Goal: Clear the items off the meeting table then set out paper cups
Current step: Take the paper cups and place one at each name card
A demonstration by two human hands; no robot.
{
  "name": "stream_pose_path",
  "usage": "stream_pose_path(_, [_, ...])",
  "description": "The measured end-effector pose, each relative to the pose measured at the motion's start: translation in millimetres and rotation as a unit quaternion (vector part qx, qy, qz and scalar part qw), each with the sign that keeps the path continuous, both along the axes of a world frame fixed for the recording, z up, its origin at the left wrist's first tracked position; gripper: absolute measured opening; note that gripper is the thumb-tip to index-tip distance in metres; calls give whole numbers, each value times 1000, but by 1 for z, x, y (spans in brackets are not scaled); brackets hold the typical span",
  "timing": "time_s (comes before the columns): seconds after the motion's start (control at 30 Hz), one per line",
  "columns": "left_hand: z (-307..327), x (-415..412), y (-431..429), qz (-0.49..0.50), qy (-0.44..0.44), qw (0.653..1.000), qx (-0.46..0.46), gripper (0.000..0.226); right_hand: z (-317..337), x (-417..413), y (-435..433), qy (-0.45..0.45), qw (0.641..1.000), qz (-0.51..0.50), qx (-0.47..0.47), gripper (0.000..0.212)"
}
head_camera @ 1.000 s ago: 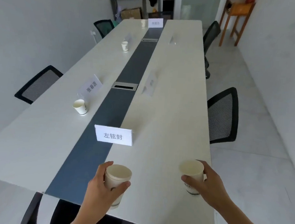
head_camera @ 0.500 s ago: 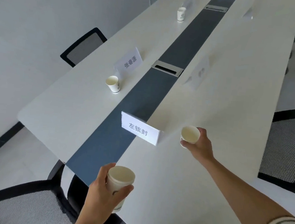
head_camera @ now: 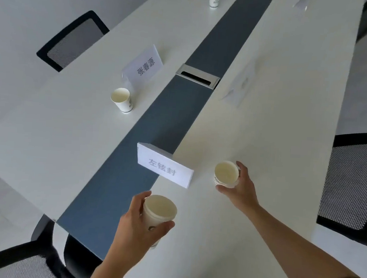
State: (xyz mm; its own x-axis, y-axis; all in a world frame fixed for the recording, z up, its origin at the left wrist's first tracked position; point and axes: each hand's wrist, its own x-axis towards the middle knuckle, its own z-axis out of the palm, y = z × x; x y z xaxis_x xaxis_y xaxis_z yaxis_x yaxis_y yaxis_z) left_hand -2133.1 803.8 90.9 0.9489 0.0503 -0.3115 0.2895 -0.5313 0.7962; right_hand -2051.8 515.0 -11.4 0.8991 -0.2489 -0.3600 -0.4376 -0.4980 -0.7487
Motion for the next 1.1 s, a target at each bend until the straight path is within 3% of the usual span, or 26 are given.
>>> stream_pose_path(0.07, [3, 9, -7, -20, -8, 1000, -7, 74, 12, -11, -7, -6, 1000, -7, -11, 100])
stream_pose_path(0.13, [8, 18, -16, -43, -22, 999, -15, 73, 30, -28, -16, -20, 999, -26, -27, 86])
stream_pose_path(0.27, [22, 27, -44, -99, -53, 993, -27, 71, 73, -74, -40, -78, 993, -73, -45, 23])
stream_pose_path(0.3, [25, 26, -53, -118, -62, 991, -28, 70, 85, -88, -45, -84, 992, -84, -35, 16])
stream_pose_path(0.47, [42, 8, -105, -206, -102, 972, -49, 74, 132, -162, -65, -92, 988, -121, 11, 14])
stream_pose_path(0.73, [64, -61, -214, -382, -122, 914, -70, 74, 171, -250, -113, -110, 974, -161, 111, 7])
stream_pose_path(1.1, [63, -209, -420, -508, -96, 854, -60, 74, 173, -402, -282, -68, 951, -256, 163, 7])
